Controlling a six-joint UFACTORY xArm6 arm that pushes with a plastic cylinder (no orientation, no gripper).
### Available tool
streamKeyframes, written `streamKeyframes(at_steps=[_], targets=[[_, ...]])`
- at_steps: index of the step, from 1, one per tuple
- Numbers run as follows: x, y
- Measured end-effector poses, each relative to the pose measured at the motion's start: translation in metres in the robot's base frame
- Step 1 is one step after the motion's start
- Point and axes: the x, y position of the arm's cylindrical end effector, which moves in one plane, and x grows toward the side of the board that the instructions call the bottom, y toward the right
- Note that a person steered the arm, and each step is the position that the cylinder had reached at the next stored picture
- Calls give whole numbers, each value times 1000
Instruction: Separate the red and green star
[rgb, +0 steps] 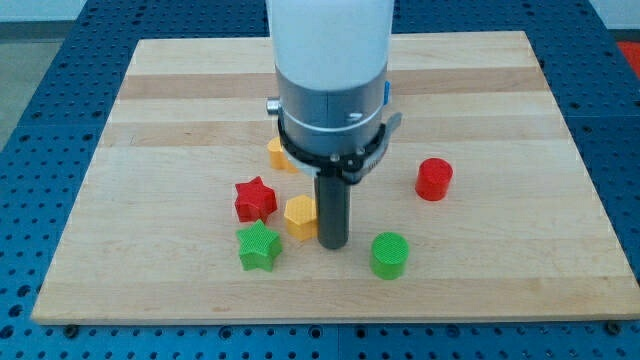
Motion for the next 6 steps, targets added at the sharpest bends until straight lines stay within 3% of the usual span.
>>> streamKeyframes(at_steps=[2,3,4,5,6], targets=[[15,-43],[-24,-68],[-89,-68],[-111,-68],[-96,-69]])
